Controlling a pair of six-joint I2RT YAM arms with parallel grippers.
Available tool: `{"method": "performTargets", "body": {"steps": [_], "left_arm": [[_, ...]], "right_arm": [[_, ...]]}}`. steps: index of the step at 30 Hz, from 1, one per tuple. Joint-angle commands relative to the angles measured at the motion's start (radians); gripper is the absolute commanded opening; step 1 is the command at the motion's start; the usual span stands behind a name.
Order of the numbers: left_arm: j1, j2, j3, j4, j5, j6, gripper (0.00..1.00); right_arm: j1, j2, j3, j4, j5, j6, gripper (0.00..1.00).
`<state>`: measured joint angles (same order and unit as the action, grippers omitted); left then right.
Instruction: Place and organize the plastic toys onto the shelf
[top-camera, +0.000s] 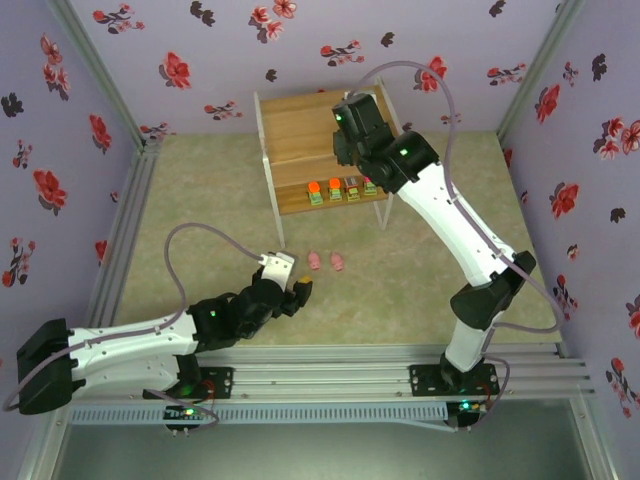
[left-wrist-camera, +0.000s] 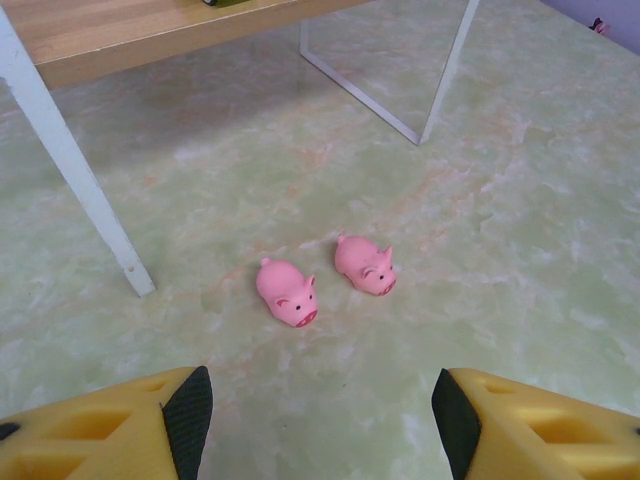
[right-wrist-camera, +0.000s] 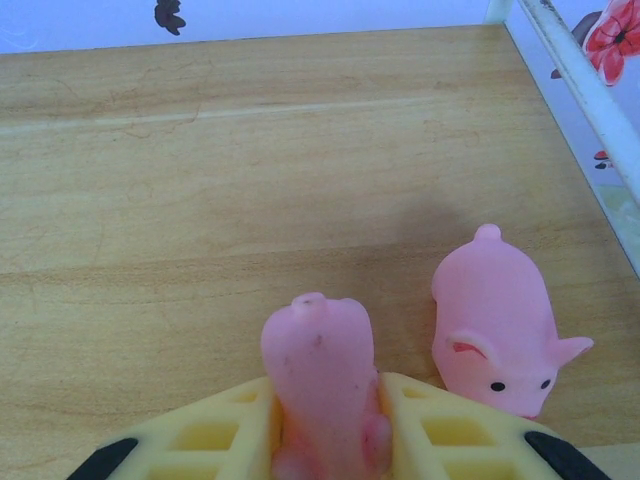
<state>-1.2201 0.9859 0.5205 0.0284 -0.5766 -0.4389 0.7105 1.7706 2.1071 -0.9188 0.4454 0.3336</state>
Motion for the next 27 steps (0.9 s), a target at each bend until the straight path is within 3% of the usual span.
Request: {"method": "performTargets", "body": {"steps": [1, 27], "left_arm": [[-0.007, -0.019, -0.017, 0.000, -0.034, -0.020, 0.64], [-0.008, -0.029, -0.029, -0.004, -0.036, -0.023, 0.65]], "right_arm": [[-0.013, 0.012, 0.034, -0.025, 0.001, 0.013, 0.30], [-0.033, 0.059, 0.073, -0.045, -0.034, 0.016, 0.37]]}}
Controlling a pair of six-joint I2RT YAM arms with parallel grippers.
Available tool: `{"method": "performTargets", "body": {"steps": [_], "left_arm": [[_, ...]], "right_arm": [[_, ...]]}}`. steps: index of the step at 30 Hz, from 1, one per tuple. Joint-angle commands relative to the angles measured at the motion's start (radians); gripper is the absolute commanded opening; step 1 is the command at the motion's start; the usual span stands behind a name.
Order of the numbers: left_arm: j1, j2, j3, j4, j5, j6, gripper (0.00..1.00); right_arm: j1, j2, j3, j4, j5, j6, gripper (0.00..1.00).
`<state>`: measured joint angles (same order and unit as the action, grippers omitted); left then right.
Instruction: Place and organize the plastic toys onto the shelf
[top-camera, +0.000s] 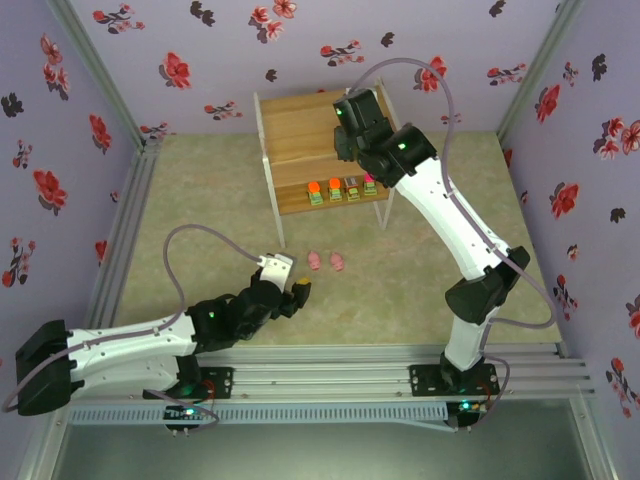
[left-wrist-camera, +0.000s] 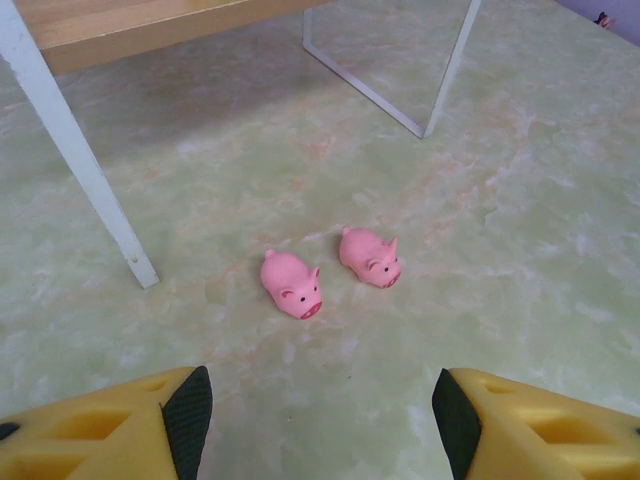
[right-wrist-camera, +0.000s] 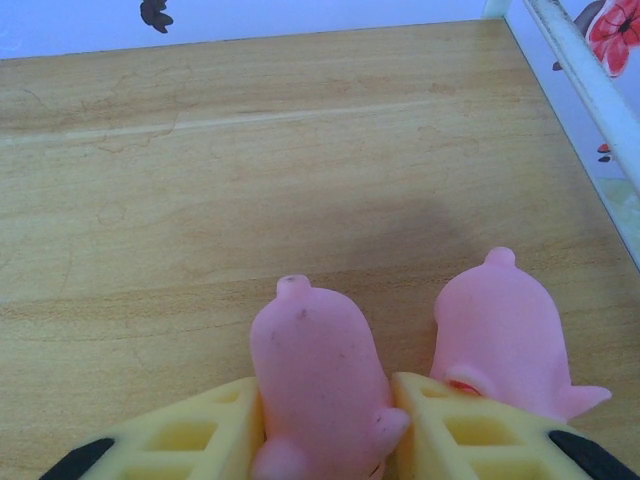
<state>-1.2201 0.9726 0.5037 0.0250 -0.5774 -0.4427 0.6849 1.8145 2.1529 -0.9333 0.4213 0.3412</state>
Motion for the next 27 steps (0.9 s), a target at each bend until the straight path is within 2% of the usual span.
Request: {"method": "performTargets", "body": {"steps": [1, 27], "left_arm": [[-0.007, -0.015, -0.012, 0.000, -0.036, -0.019, 0.65], [-0.007, -0.002, 0.006, -0.005, -0.035, -0.024, 0.65]], "right_arm": [[-0.008, 0.016, 0.028, -0.030, -0.011, 0.009, 0.37], [-0.006, -0.034, 0.019, -0.050, 0.002, 0.000, 0.44]]}}
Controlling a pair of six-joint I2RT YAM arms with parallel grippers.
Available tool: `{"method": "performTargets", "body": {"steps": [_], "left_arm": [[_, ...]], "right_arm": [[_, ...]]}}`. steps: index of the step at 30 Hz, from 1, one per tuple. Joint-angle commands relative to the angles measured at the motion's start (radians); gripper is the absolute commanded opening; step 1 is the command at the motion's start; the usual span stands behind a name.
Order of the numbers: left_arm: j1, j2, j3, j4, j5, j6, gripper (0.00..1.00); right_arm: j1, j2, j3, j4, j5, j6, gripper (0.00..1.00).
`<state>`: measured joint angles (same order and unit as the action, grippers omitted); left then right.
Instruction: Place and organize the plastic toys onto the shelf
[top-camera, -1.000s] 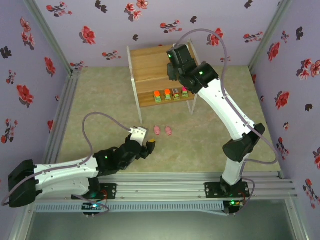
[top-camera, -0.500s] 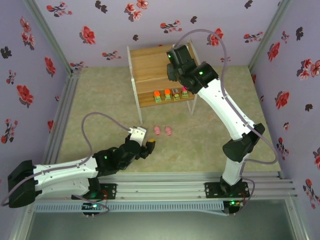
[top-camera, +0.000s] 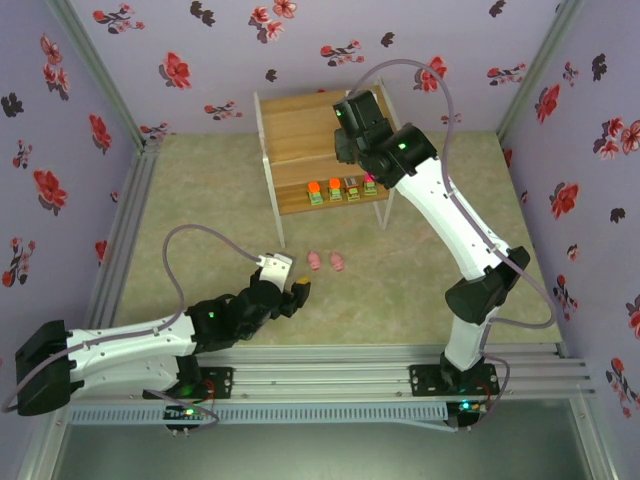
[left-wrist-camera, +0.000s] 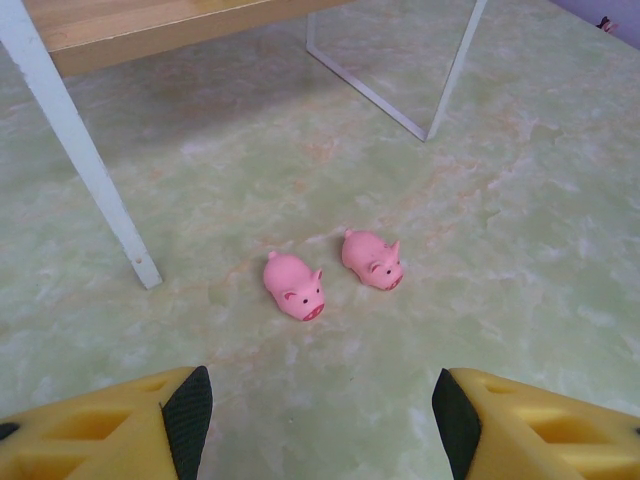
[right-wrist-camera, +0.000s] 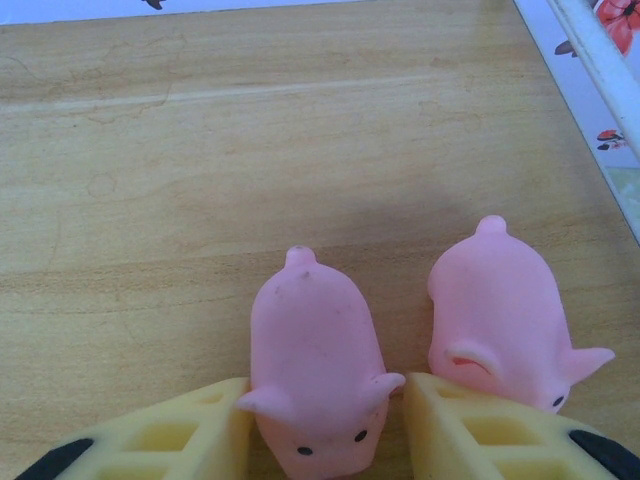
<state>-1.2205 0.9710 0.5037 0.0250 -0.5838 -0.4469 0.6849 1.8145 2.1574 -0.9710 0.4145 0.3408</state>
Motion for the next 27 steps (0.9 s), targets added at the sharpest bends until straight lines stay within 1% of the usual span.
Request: {"method": "performTargets", "body": {"steps": [1, 13, 27], "left_arm": [[-0.007, 0.003, 0.009, -0.005, -0.029, -0.019, 0.65], [-0.008, 0.042, 0.048, -0.008, -0.029, -0.010, 0.65], [-0.008, 0.114, 0.112, -0.009, -0.034, -0.009, 0.65]], "right_arm": [[-0.006, -0.039, 0.011, -0.011, 0.010, -0.001, 0.44], [-0.005, -0.101, -0.040, -0.005, 0.012, -0.007, 0.47], [0.027, -0.249, -0.218, 0.049, 0.010, 0.004, 0.48]]}}
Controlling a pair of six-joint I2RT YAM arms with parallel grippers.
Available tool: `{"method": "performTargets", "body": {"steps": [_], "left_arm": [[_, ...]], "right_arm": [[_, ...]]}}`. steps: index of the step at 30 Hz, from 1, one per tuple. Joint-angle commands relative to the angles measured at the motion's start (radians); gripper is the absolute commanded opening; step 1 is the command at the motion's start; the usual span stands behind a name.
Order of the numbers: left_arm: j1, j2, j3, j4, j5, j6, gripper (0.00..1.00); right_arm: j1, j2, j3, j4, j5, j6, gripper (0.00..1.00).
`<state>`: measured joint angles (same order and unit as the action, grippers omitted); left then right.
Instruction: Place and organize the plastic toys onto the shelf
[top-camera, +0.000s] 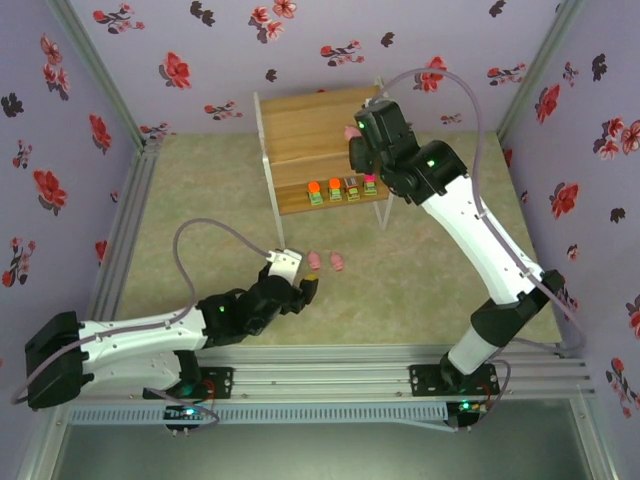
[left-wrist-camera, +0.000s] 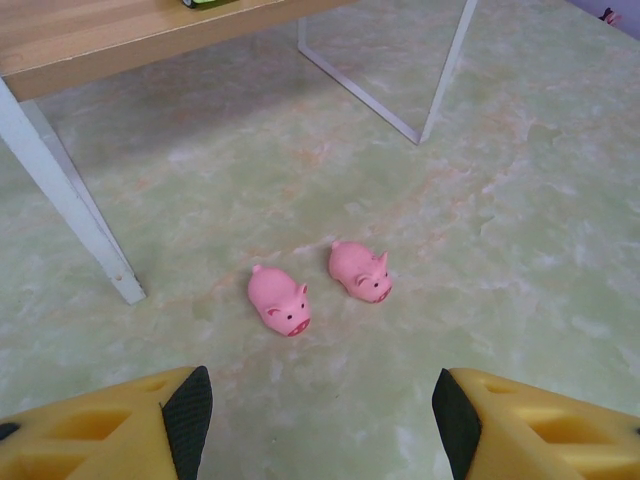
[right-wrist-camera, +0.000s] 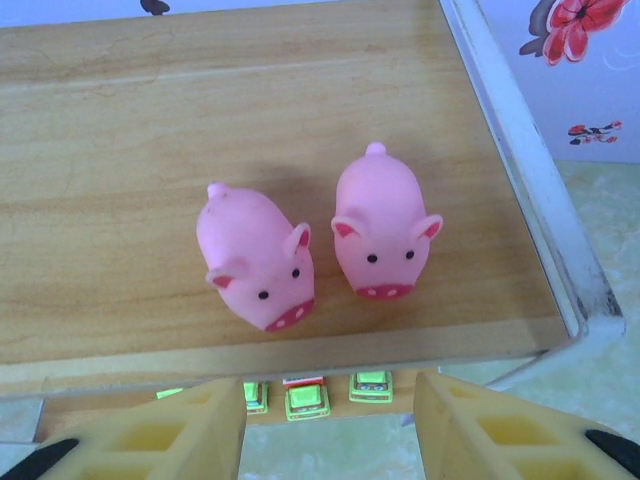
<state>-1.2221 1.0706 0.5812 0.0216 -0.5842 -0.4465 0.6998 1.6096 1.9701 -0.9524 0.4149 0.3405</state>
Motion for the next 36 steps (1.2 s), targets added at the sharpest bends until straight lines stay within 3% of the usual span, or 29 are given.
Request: {"method": "performTargets", "body": {"steps": [1, 16, 36], "left_arm": [[-0.007, 0.022, 0.041, -0.009, -0.039, -0.012, 0.65], [-0.006, 0.139, 0.126, -0.091, -0.140, -0.103, 0.65], [0.001, 0.337, 0.273, -0.168, -0.192, -0.271, 0.64]], "right_arm": [[0.013, -0.057, -0.046, 0.035, 0.010, 0.005, 0.48], [0.027, -0.256, -0.385, 0.141, -0.014, 0.052, 0.48], [0.027, -0.441, -0.827, 0.319, -0.076, 0.097, 0.43]]}}
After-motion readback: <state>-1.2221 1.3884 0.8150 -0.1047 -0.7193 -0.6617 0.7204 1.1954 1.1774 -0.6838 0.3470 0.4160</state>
